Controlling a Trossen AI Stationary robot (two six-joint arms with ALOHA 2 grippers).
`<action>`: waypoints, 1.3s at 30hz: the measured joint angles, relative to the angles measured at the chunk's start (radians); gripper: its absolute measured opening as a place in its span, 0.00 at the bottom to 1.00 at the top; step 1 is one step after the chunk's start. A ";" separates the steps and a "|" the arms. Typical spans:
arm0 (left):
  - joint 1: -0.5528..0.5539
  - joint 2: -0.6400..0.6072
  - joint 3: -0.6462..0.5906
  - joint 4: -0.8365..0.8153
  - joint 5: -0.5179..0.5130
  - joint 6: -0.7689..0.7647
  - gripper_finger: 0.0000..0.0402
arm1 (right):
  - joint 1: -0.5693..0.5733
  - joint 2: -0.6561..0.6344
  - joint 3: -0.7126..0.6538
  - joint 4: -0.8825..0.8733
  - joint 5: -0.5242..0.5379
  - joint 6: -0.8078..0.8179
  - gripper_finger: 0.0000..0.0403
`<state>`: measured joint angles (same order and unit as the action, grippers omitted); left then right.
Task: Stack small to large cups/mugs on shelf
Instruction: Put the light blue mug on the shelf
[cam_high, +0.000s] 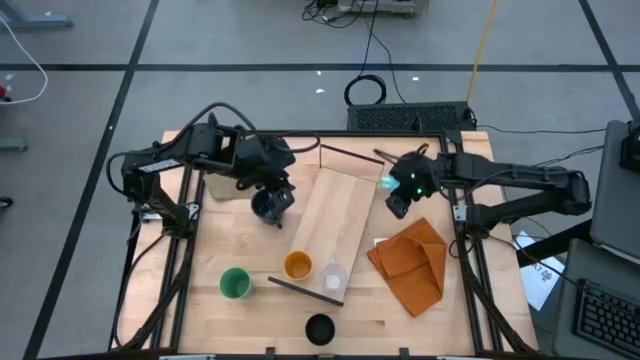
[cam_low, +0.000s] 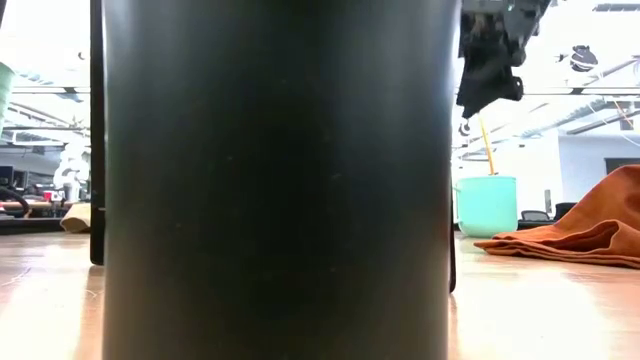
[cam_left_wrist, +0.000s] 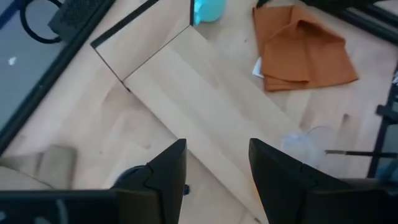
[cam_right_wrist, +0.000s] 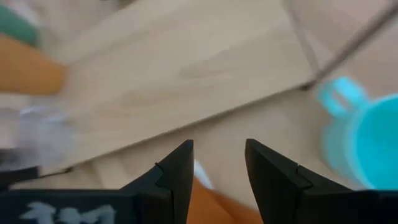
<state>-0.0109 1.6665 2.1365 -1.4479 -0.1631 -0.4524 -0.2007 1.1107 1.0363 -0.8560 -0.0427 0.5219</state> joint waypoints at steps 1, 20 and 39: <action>0.007 0.000 0.000 -0.002 0.000 0.017 0.44 | -0.022 -0.006 0.000 -0.017 0.013 -0.009 0.34; 0.098 0.000 -0.001 0.058 -0.078 0.238 0.44 | -0.247 -0.106 0.001 -0.109 0.020 0.063 0.34; 0.098 0.000 -0.001 0.053 0.011 0.075 0.44 | -0.207 -0.106 0.001 -0.175 -0.015 -0.125 0.34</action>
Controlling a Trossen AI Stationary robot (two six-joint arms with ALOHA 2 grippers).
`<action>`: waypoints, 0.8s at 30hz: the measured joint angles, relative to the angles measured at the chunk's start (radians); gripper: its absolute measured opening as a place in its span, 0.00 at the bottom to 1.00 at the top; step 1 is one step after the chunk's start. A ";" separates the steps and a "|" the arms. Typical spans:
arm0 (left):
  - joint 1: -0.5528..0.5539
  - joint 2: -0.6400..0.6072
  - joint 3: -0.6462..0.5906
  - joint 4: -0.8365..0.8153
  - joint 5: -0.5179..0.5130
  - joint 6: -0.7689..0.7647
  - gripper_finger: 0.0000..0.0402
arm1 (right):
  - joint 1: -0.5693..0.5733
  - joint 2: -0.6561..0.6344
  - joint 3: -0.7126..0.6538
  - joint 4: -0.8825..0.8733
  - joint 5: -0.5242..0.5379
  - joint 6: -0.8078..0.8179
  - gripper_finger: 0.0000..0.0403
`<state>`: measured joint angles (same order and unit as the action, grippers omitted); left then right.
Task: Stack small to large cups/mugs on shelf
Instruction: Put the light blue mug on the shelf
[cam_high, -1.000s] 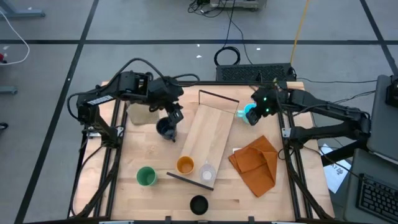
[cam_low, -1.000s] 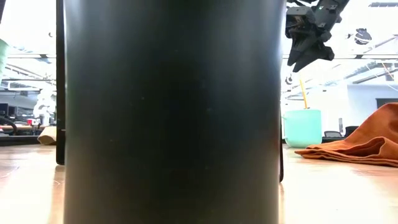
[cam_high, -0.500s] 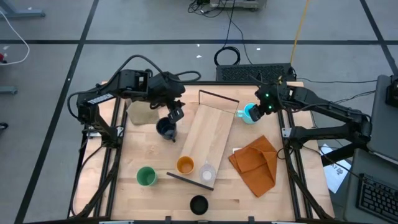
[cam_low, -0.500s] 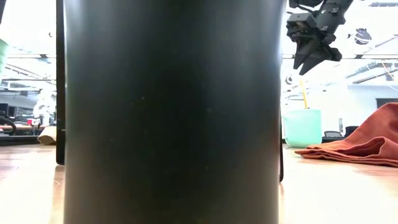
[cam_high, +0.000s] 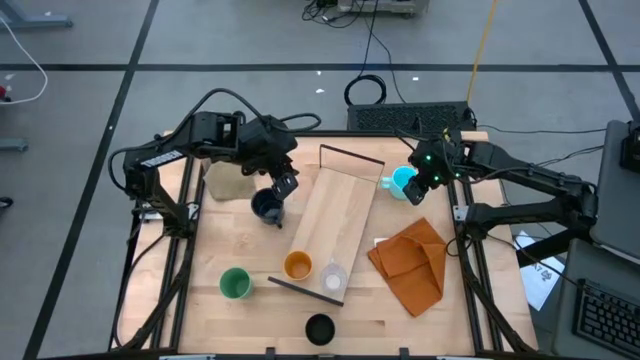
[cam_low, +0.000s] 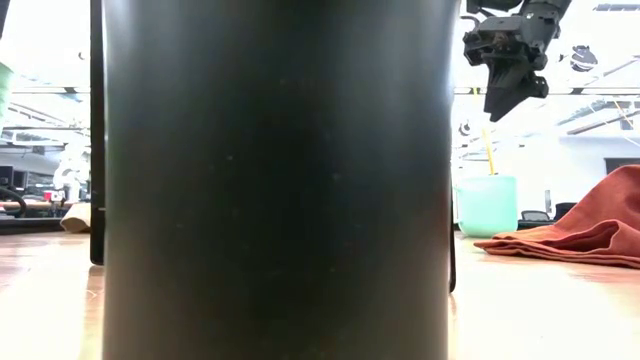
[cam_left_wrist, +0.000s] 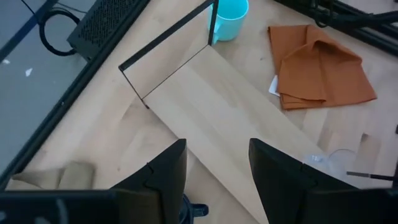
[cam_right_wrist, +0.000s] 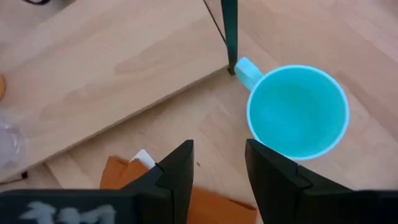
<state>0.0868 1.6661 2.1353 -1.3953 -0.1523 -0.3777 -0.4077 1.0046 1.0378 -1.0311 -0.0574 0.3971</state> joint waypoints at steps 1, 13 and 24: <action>0.000 0.000 0.000 0.000 0.000 -0.002 0.44 | 0.000 0.000 0.000 -0.008 0.000 -0.007 0.34; 0.000 0.000 0.000 0.000 -0.001 -0.053 0.44 | 0.003 0.002 0.000 0.010 0.008 -0.140 0.34; -0.002 0.000 0.000 -0.041 0.013 -0.047 0.44 | 0.081 0.006 0.000 0.069 0.041 -0.185 0.34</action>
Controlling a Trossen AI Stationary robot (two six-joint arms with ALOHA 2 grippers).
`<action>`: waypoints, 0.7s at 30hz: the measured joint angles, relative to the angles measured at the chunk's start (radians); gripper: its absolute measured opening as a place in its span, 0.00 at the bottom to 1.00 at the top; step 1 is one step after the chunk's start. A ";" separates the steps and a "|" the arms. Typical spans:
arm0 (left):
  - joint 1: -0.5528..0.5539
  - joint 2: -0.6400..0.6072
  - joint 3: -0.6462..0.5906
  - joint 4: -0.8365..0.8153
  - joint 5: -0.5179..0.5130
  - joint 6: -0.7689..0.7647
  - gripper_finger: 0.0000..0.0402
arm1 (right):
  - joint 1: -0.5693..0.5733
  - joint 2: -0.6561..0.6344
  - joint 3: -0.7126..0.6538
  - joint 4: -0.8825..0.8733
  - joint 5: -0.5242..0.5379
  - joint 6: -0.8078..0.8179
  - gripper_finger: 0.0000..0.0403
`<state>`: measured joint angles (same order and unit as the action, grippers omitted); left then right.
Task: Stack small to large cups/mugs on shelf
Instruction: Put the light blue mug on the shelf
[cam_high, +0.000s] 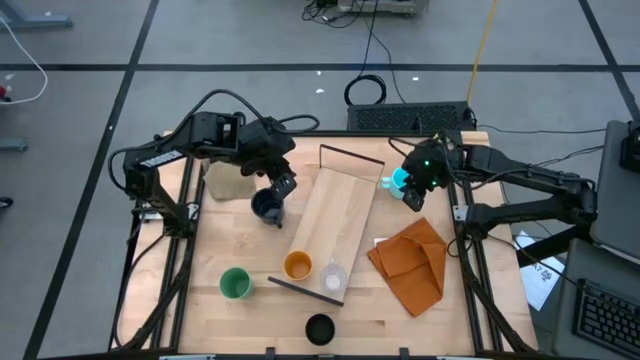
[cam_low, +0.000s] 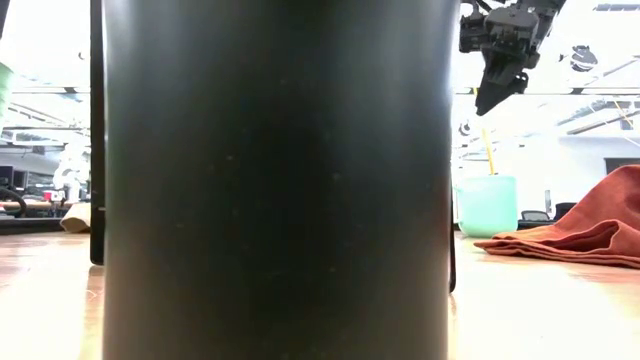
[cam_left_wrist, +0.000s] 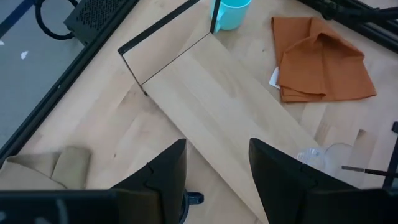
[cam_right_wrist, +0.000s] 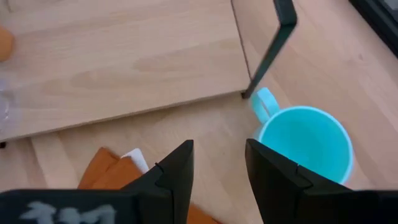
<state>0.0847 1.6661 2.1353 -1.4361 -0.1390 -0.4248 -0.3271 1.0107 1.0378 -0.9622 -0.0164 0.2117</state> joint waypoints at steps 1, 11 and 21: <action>0.000 0.000 0.000 0.000 0.000 0.000 0.44 | 0.000 0.000 -0.001 -0.001 0.012 -0.003 0.34; 0.000 0.000 0.000 0.000 0.000 -0.001 0.44 | 0.000 0.000 -0.106 -0.026 0.020 0.017 0.34; 0.000 0.000 0.000 0.000 -0.001 -0.003 0.44 | 0.000 -0.001 -0.165 -0.027 0.020 -0.004 0.34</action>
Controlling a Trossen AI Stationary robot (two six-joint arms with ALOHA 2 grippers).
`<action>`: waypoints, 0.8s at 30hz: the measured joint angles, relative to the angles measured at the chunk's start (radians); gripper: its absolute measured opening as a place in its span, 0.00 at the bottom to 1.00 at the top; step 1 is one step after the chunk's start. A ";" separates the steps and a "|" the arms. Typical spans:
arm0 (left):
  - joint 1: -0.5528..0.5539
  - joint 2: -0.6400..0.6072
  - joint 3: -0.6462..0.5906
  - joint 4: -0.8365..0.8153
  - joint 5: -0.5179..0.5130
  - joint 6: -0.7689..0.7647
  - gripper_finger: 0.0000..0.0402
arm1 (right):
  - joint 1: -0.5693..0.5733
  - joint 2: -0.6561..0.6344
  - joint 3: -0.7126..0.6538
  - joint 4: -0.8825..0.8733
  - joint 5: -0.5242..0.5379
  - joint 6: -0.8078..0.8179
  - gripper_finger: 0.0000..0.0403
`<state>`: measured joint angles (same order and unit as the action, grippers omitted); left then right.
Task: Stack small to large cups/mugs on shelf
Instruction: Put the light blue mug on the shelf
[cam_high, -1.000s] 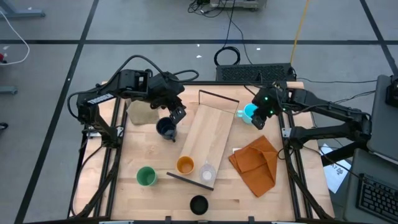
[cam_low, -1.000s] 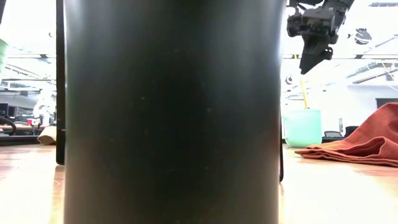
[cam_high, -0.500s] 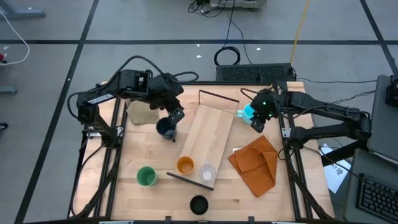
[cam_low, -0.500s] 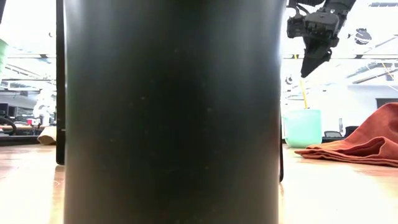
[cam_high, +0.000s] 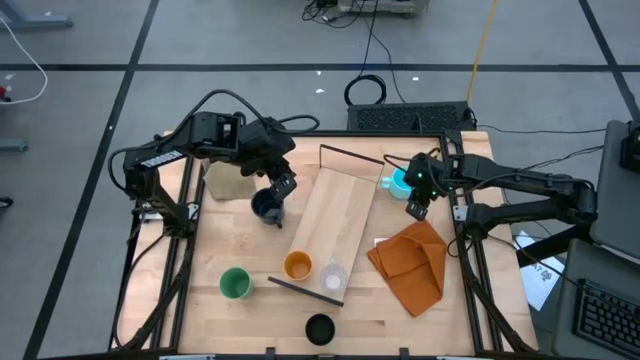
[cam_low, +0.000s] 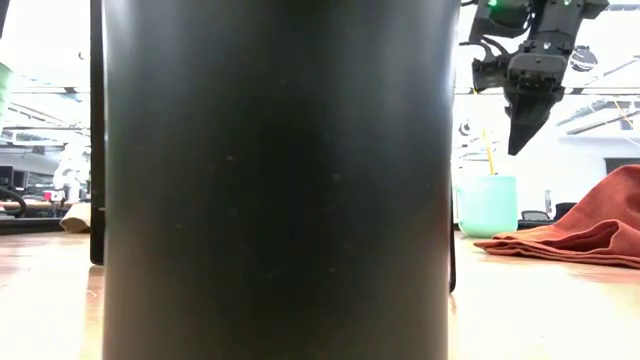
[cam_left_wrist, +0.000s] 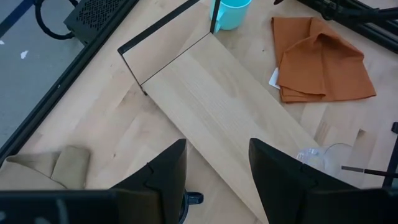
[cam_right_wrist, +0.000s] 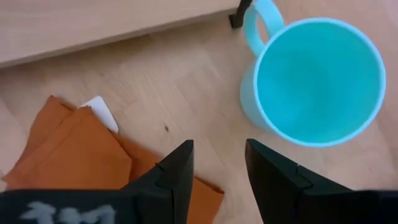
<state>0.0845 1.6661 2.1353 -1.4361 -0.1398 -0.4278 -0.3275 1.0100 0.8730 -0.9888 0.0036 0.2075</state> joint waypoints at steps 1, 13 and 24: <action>0.000 0.000 0.000 0.000 0.000 0.000 0.44 | 0.000 0.000 0.000 0.006 0.000 -0.004 0.34; 0.000 0.000 0.000 0.000 0.000 0.000 0.44 | -0.001 0.000 0.000 0.014 0.109 -0.228 0.34; 0.000 0.000 0.000 0.000 -0.001 -0.020 0.44 | -0.077 0.015 0.003 0.067 0.183 -0.287 0.34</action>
<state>0.0849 1.6657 2.1353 -1.4357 -0.1408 -0.4483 -0.4043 1.0250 0.8761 -0.9221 0.1865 -0.0799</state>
